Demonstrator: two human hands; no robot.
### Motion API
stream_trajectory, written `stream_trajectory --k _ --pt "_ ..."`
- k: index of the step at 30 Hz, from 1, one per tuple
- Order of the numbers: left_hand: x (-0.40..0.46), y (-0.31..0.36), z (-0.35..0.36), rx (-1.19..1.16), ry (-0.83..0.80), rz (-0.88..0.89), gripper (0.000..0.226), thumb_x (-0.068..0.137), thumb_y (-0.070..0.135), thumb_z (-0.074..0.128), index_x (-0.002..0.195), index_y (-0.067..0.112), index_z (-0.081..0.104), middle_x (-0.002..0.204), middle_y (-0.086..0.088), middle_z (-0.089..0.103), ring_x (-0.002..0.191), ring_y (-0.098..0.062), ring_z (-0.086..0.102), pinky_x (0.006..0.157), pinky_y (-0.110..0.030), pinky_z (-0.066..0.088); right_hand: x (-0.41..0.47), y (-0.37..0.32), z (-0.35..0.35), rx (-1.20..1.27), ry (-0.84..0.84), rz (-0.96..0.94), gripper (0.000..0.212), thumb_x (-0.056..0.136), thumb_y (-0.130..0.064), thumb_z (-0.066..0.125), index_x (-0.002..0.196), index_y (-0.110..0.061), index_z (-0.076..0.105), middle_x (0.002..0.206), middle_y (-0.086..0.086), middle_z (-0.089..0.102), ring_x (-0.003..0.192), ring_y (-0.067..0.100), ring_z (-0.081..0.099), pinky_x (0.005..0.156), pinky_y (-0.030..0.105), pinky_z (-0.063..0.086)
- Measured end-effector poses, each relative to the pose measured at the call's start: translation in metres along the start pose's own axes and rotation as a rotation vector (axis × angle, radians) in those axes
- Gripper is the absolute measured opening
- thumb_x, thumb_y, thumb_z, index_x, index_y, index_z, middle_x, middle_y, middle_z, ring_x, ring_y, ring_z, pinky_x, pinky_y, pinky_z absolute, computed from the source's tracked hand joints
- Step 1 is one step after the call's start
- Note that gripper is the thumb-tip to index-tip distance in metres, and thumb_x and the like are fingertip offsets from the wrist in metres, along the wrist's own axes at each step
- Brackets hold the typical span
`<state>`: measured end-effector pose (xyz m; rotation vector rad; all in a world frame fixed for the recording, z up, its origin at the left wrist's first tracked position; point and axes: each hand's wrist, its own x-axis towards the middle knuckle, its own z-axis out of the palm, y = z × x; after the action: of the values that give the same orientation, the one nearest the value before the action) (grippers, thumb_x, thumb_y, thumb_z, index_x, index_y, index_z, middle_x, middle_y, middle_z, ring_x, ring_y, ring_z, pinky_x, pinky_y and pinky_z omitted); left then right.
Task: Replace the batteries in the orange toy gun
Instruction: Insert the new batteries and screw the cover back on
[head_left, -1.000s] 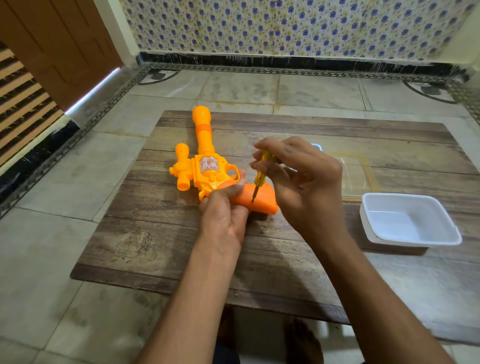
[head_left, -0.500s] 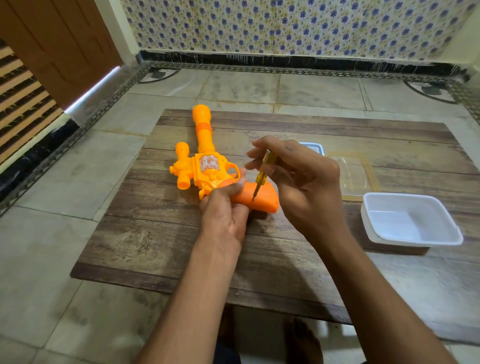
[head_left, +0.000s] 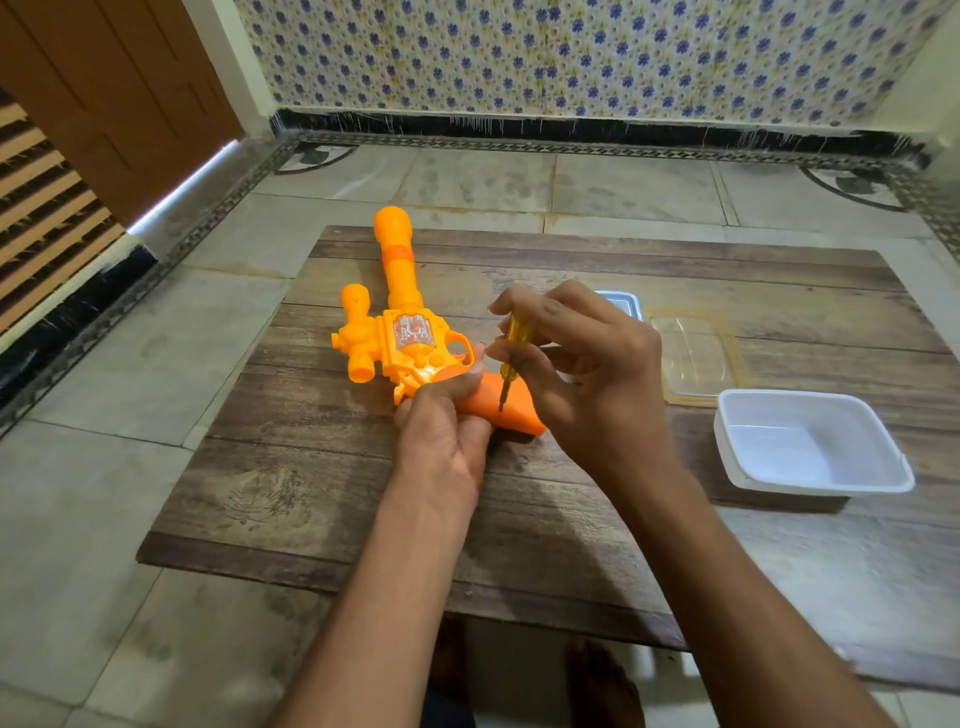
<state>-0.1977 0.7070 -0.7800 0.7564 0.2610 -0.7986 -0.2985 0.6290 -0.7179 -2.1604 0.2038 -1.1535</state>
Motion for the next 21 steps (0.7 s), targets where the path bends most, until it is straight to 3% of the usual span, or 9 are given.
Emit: stream_trajectory --k 4,6,8,12,14,17,21 --pt "0.0013 0.0004 0.0002 0.021 0.013 0.002 0.051 0.087 -0.009 0.062 0.136 0.005 0.059 0.13 -0.02 0.069 0.121 -0.04 0.066 0.085 -0.062 0.058 0.0007 0.0019 -0.0016 -0.017 0.054 0.044 0.023 0.083 -0.012 0.085 0.103 -0.004 0.077 0.082 0.008 0.057 0.071 0.02 0.066 0.065 0.028 0.06" --pt "0.0047 -0.0006 -0.0019 0.022 0.025 0.011 0.057 0.084 -0.01 0.063 0.138 0.005 0.057 0.129 -0.019 0.07 0.123 -0.04 0.065 0.098 -0.068 0.05 0.001 0.0038 -0.0018 -0.03 0.079 0.054 0.024 0.082 -0.013 0.087 0.101 -0.004 0.076 0.081 0.006 0.055 0.069 0.016 0.063 0.064 0.022 0.059" --pt "0.0058 0.0 -0.0033 0.021 0.031 0.032 0.063 0.081 -0.011 0.065 0.142 0.005 0.054 0.129 -0.02 0.07 0.123 -0.039 0.065 0.102 -0.067 0.048 0.0003 0.0048 -0.0029 -0.022 0.083 0.054 0.023 0.084 -0.014 0.085 0.102 -0.004 0.076 0.084 0.007 0.058 0.072 0.016 0.065 0.066 0.021 0.059" --pt "0.001 0.0032 0.0013 0.023 0.011 0.01 0.073 0.066 -0.005 0.072 0.138 0.003 0.058 0.131 -0.02 0.069 0.122 -0.04 0.066 0.083 -0.058 0.06 -0.0025 0.0051 -0.0036 0.197 0.016 0.092 0.018 0.092 0.0 0.071 0.11 0.0 0.073 0.106 0.01 0.072 0.102 0.022 0.072 0.081 0.043 0.062" --pt "0.0031 0.0024 0.0016 0.001 0.015 0.018 0.07 0.067 -0.007 0.072 0.135 0.002 0.06 0.131 -0.021 0.068 0.123 -0.04 0.065 0.092 -0.063 0.055 -0.0025 0.0042 -0.0043 0.267 -0.021 0.132 0.023 0.089 0.01 0.066 0.109 0.001 0.073 0.108 0.011 0.075 0.104 0.023 0.074 0.083 0.048 0.062" --pt "0.0054 0.0017 0.0002 0.005 0.036 0.012 0.055 0.083 -0.013 0.064 0.136 -0.001 0.059 0.133 -0.02 0.068 0.125 -0.037 0.064 0.096 -0.061 0.054 -0.0001 0.0036 -0.0062 0.216 -0.054 0.14 0.018 0.087 0.014 0.069 0.099 0.002 0.073 0.093 0.008 0.075 0.091 0.02 0.076 0.078 0.041 0.062" --pt "0.0012 -0.0002 0.0024 0.046 0.04 0.018 0.048 0.086 -0.014 0.061 0.133 -0.004 0.061 0.129 -0.022 0.069 0.121 -0.038 0.067 0.097 -0.06 0.054 0.0006 0.0013 -0.0037 0.162 -0.042 0.113 0.02 0.083 0.019 0.069 0.094 0.002 0.074 0.086 0.005 0.074 0.084 0.013 0.075 0.076 0.025 0.061"
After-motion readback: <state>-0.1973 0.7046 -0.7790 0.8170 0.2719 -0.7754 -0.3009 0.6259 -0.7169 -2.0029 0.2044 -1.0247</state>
